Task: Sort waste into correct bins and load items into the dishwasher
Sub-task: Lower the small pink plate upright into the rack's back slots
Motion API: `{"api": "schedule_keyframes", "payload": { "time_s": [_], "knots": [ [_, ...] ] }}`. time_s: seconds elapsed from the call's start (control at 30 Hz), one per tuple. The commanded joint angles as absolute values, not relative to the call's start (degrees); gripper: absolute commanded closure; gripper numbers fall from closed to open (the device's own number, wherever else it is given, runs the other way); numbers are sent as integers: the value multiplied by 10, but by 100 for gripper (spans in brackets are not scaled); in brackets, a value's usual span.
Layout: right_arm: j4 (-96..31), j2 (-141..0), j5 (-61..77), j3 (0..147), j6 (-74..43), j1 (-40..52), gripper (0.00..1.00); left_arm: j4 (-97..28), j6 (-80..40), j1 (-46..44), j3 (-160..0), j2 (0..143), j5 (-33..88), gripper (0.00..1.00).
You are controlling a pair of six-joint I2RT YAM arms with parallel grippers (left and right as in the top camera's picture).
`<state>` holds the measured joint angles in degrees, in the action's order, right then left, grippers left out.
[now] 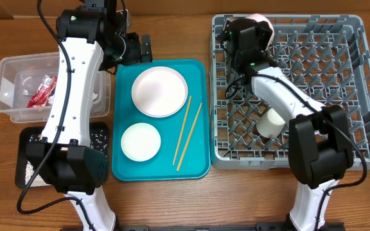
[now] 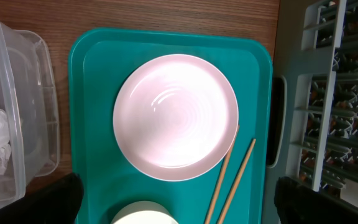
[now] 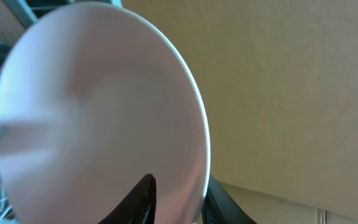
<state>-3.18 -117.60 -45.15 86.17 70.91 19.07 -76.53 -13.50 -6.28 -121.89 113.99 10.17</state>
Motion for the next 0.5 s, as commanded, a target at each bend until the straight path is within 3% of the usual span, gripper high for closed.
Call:
{"api": "schedule_keyframes", "payload": {
  "time_s": [0.0, 0.17, 0.47],
  "knots": [
    [-64, -1181, -441, 856, 698, 204, 74, -764, -129, -64, -1230, 1131, 96, 0],
    [-100, -1164, -441, 856, 672, 211, 73, -764, -129, -64, -1230, 1131, 96, 0],
    [-178, -1100, -400, 856, 632, 222, 53, -764, -129, -64, -1230, 1131, 96, 0]
  ]
}}
